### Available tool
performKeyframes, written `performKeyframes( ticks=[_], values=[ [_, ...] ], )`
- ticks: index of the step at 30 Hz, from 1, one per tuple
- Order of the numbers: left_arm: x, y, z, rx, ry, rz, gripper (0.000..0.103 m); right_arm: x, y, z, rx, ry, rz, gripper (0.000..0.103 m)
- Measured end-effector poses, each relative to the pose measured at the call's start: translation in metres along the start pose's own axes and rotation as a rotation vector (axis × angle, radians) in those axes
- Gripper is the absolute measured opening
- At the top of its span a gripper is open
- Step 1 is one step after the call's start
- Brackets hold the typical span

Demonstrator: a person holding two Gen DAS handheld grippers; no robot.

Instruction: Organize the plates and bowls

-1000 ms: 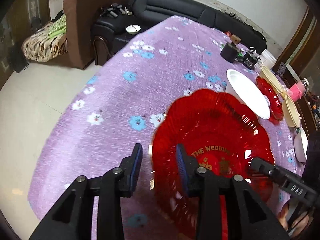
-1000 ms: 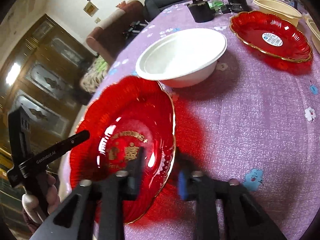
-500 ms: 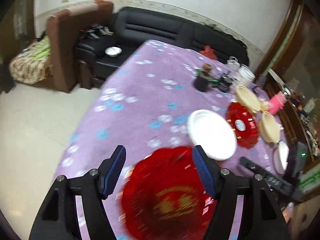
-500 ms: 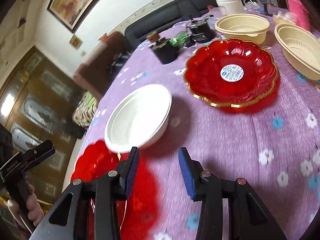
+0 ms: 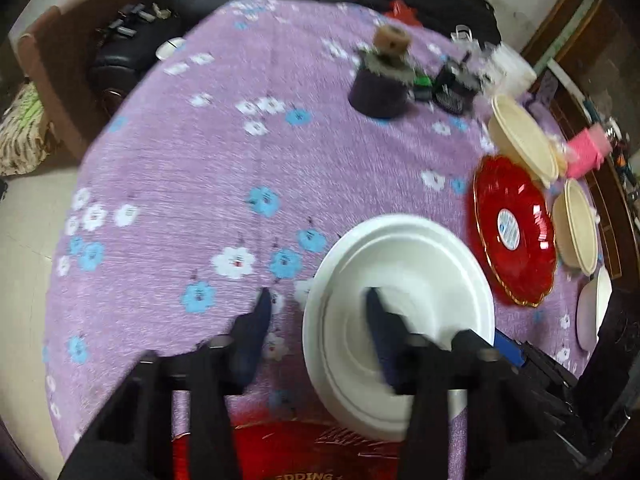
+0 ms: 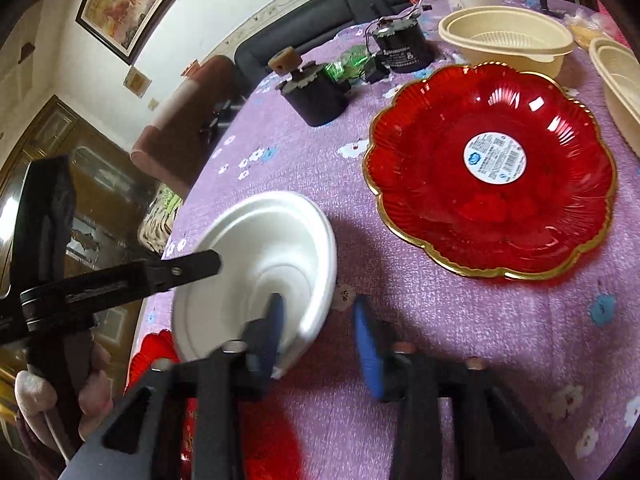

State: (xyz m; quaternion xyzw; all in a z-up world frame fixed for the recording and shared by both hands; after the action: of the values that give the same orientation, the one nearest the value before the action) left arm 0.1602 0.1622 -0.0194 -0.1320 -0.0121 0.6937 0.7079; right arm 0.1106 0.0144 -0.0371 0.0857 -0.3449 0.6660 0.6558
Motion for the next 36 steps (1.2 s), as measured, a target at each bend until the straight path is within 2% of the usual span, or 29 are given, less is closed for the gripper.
performKeyframes(
  ticks=[1, 4, 7, 12, 16, 20, 27, 32, 36],
  values=[
    [-0.003, 0.000, -0.004, 0.017, 0.010, -0.012, 0.014, 0.001, 0.000, -0.001, 0.006, -0.006, 0.001, 0.020],
    [-0.009, 0.000, -0.002, 0.002, -0.003, -0.036, 0.014, 0.001, -0.002, 0.001, -0.016, 0.016, 0.011, 0.019],
    [-0.014, 0.000, 0.010, -0.038, 0.020, -0.041, 0.013, 0.005, -0.004, 0.014, -0.052, 0.019, 0.020, 0.017],
    [-0.017, 0.012, 0.051, -0.119, 0.023, -0.046, 0.014, 0.030, -0.002, 0.046, -0.112, 0.023, 0.080, 0.017],
    [-0.011, 0.035, 0.081, -0.173, 0.016, -0.037, 0.014, 0.054, 0.012, 0.059, -0.113, 0.004, 0.129, 0.017],
    [0.004, 0.075, 0.098, -0.201, 0.001, -0.003, 0.014, 0.077, 0.038, 0.056, -0.079, -0.010, 0.174, 0.017],
    [0.038, 0.125, 0.086, -0.181, -0.034, 0.066, 0.014, 0.097, 0.085, 0.030, 0.006, 0.010, 0.241, 0.017],
    [0.057, 0.149, 0.061, -0.129, -0.062, 0.108, 0.015, 0.099, 0.100, 0.013, 0.043, 0.037, 0.258, 0.017],
    [0.067, 0.159, 0.044, -0.087, -0.027, 0.167, 0.027, 0.100, 0.109, 0.002, 0.073, 0.061, 0.277, 0.017]
  ],
)
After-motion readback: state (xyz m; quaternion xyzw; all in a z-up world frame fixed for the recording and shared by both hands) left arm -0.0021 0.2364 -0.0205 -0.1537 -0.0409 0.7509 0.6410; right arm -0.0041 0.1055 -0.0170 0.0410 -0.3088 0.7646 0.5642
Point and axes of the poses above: each gripper's, at about its wrist camera, not at the fingertips, and z roughly against the way its jaws point, x to its left, y to its underside, the point moved 7 cm from there along -z, roughly the way its jaws point, and after that the axes turned 8 degrees about x, right-handed, at the moved point
